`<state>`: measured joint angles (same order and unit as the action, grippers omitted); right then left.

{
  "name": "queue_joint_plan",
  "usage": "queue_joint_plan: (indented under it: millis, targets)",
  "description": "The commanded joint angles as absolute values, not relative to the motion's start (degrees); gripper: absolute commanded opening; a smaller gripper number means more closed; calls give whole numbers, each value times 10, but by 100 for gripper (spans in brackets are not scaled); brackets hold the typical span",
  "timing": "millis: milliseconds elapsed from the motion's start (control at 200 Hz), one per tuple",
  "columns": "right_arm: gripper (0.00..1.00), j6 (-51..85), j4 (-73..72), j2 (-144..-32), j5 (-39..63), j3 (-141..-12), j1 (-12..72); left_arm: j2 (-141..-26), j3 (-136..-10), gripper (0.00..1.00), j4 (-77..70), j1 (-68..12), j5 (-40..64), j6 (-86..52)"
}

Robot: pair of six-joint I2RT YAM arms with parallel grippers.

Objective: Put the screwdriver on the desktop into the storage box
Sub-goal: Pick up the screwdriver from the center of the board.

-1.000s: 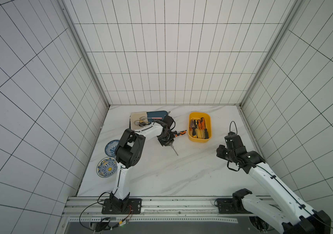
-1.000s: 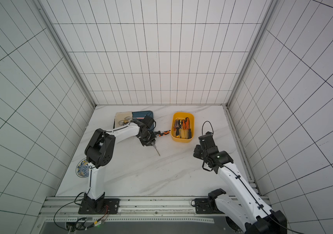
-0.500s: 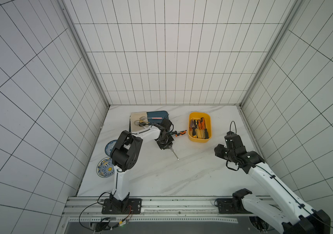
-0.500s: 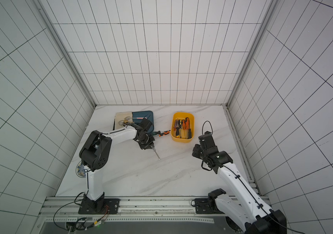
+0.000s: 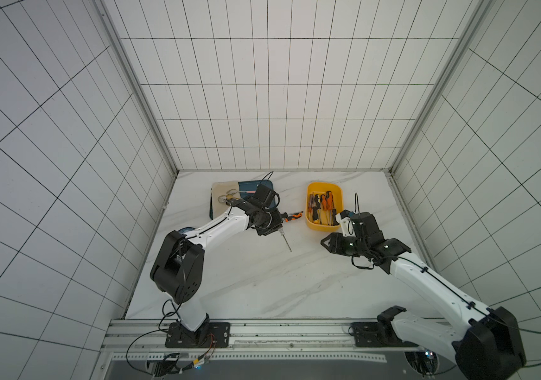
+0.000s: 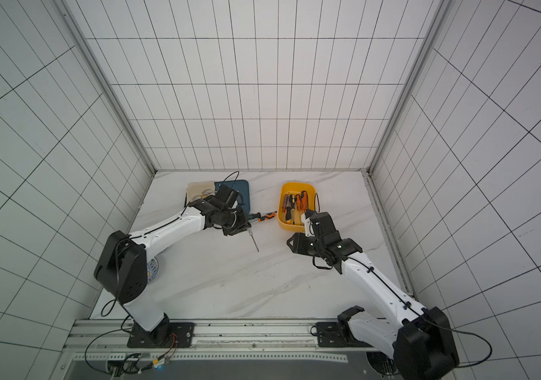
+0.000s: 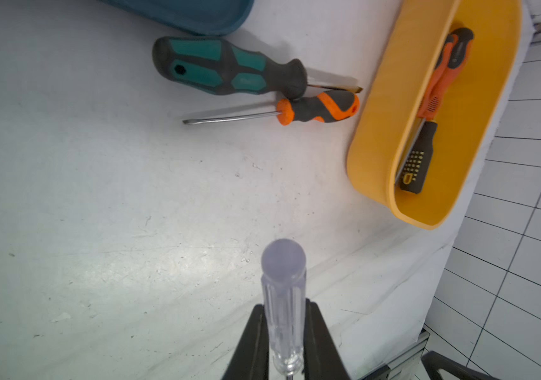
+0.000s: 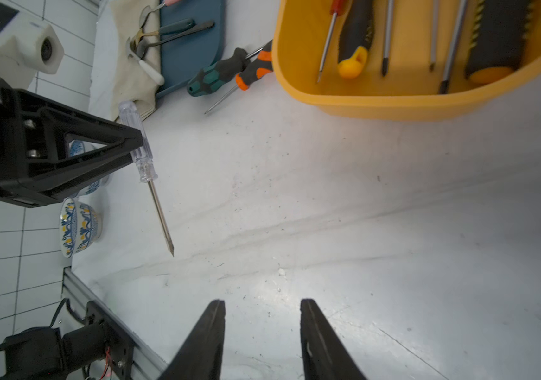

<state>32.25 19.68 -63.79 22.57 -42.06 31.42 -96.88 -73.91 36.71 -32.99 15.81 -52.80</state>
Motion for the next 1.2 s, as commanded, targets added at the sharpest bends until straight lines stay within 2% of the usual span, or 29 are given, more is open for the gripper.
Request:
queue_joint_plan:
  millis: [0, 340, 745, 1029, 1194]
  targets:
    - [42, 338, 112, -660, 321, -454, 326, -926, -709, 0, 302, -342, 178, -502]
    - [44, 379, 21, -721, 399, -489, 346, -827, -628, 0, 175, -358, 240, -511]
    - [42, 385, 3, -759, 412, -524, 370, -809, -605, 0, 138, -366, 268, -522]
    - [32, 385, 0, -770, 417, -531, 374, -808, -603, 0, 126, -367, 280, -525]
    - [15, 383, 0, -772, 415, -534, 374, -810, -602, 0, 123, -367, 289, -524]
